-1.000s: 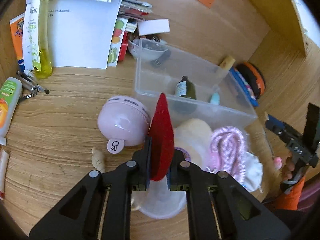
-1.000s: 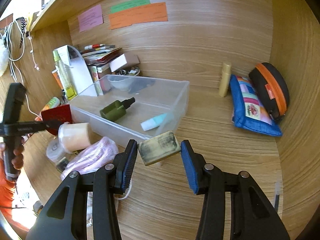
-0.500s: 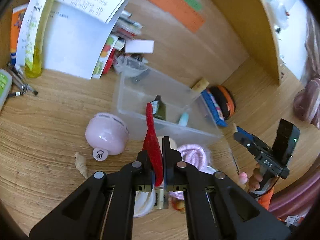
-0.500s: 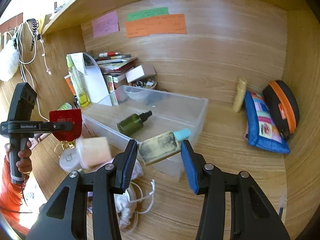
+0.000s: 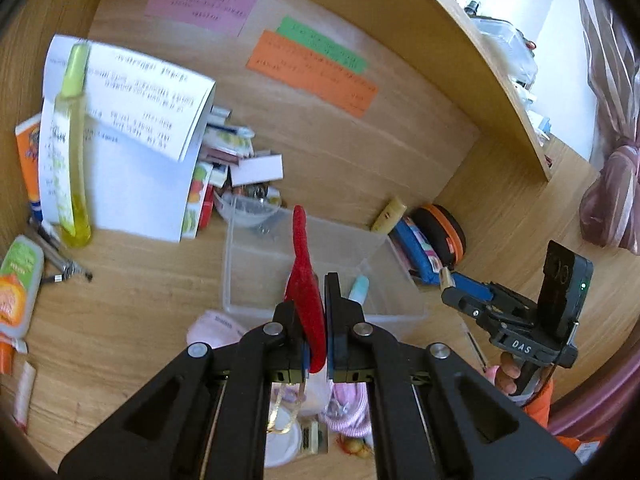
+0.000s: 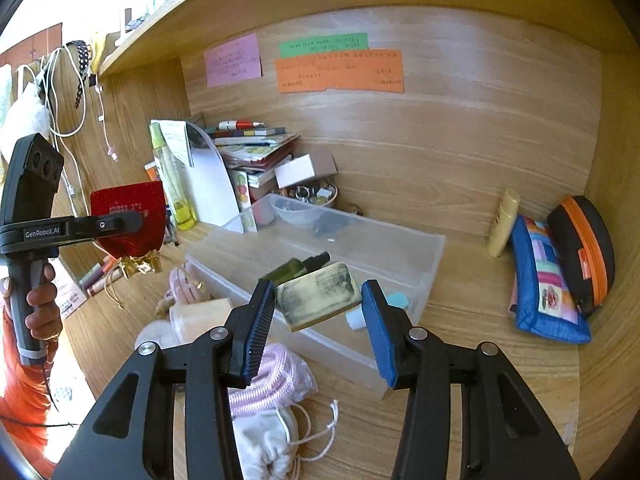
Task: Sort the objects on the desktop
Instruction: 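Carry the soap bar and red pouch up over the clear bin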
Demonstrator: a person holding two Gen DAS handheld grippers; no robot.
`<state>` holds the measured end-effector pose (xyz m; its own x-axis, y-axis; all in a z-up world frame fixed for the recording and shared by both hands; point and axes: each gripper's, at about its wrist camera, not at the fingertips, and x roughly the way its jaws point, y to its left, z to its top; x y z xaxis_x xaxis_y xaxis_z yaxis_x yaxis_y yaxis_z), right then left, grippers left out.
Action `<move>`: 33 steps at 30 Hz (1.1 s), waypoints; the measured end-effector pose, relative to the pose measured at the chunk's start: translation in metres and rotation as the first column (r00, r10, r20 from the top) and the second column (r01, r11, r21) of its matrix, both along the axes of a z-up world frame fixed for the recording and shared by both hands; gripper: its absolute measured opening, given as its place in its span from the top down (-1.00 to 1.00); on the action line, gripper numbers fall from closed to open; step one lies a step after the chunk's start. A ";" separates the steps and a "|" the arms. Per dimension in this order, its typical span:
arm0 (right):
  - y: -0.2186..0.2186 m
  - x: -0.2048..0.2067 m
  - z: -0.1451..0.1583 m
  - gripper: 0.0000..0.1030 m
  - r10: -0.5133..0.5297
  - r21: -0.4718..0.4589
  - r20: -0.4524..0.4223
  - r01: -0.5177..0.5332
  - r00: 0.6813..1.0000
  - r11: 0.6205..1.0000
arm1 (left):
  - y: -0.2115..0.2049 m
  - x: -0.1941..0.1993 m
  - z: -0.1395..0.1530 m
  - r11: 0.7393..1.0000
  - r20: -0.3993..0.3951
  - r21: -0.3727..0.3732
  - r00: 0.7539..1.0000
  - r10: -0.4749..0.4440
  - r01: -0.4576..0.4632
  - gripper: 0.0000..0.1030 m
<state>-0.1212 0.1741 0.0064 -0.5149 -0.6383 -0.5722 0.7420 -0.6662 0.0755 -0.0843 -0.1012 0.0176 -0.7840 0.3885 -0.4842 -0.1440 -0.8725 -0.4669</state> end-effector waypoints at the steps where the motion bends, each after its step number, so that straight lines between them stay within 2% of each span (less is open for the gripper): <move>1: -0.001 -0.001 0.001 0.19 0.002 -0.002 -0.002 -0.002 1.000 1.000 | 0.000 -0.004 0.000 1.000 -0.002 -0.001 1.000 0.003 -0.003 0.92; 15: -0.017 -0.029 0.010 0.19 0.005 0.013 -0.017 -0.005 1.000 1.000 | 0.022 -0.047 0.029 0.994 -0.047 -0.105 0.999 0.019 -0.024 0.92; 33: -0.048 -0.080 -0.017 0.19 0.002 0.081 0.046 -0.006 0.999 0.997 | 0.026 -0.122 -0.013 0.973 0.088 -0.229 0.996 0.029 -0.008 0.92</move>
